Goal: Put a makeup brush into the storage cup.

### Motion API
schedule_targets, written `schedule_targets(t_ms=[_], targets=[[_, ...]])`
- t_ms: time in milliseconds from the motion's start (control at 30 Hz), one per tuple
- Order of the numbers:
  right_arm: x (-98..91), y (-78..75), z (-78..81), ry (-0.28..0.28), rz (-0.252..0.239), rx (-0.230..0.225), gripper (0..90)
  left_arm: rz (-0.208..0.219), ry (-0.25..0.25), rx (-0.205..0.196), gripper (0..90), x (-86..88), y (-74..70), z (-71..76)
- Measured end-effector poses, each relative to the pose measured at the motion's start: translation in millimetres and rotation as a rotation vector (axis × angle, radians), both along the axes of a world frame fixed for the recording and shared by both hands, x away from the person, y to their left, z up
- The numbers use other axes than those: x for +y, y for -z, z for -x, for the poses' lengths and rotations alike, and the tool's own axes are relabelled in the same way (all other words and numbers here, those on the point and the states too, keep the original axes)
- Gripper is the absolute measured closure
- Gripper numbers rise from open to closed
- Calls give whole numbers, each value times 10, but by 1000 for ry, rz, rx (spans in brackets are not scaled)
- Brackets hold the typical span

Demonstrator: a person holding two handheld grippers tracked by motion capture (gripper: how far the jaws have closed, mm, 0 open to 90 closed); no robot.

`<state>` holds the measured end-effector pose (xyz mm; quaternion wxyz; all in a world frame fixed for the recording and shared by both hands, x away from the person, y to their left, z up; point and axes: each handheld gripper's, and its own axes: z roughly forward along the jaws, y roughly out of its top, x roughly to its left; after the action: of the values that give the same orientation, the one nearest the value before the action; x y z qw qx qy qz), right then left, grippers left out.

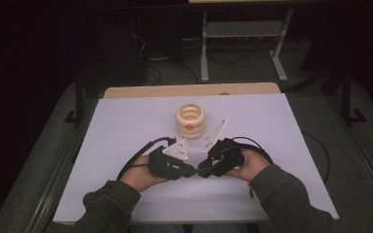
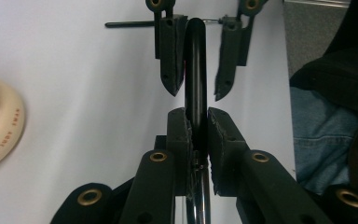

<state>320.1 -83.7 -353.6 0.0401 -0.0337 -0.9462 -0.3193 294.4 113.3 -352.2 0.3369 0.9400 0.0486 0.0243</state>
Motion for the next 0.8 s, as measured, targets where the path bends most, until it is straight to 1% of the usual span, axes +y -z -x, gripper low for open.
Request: schedule_targets(t_ms=[33, 67, 167, 233, 267, 300, 367, 400, 433, 467, 500, 533, 600, 633, 700, 733, 800], targets=[[-4, 10, -4, -7, 0, 8, 732, -4, 5, 3, 798, -10, 6, 13], [-9, 21, -7, -17, 6, 15, 745, -12, 18, -6, 798, -19, 13, 20], [-15, 62, -12, -53, 8, 33, 774, -17, 43, 0, 797, -37, 39, 33], [-29, 78, 0, -64, 8, 35, 782, -16, 46, 1, 793, -43, 49, 35], [-39, 84, 6, -58, 2, 40, 783, -8, 45, 6, 784, -42, 55, 31], [-53, 89, 11, -49, -2, 48, 783, -12, 43, 3, 773, -38, 54, 25], [-83, 102, 14, -49, -5, 37, 783, -21, 26, 21, 674, -24, 71, 4], [-104, 104, 25, -42, -7, 46, 784, -28, 26, 22, 665, -12, 78, -1], [-128, 105, 29, -39, -12, 45, 784, -27, 23, 24, 654, 2, 89, -4], [-151, 105, 33, -34, -21, 44, 784, -20, 16, 35, 637, 13, 98, -8], [-174, 102, 42, -24, -28, 49, 784, -25, 18, 40, 628, 29, 102, -16], [-198, 101, 45, -20, -26, 47, 784, -22, 18, 45, 626, 38, 112, -21], [-230, 102, 55, -12, -44, 37, 784, -28, 17, 52, 609, 48, 127, -26], [-241, 99, 66, -9, -52, 28, 784, -31, 21, 52, 616, 52, 131, -24], [-242, 102, 82, -16, -59, 16, 783, -29, 25, 53, 672, 51, 136, -21], [-238, 105, 91, -17, -57, 19, 784, -32, 45, 55, 758, 47, 138, -3], [-225, 123, 93, -23, -53, 22, 781, -51, 55, 40, 765, 36, 144, 9]])
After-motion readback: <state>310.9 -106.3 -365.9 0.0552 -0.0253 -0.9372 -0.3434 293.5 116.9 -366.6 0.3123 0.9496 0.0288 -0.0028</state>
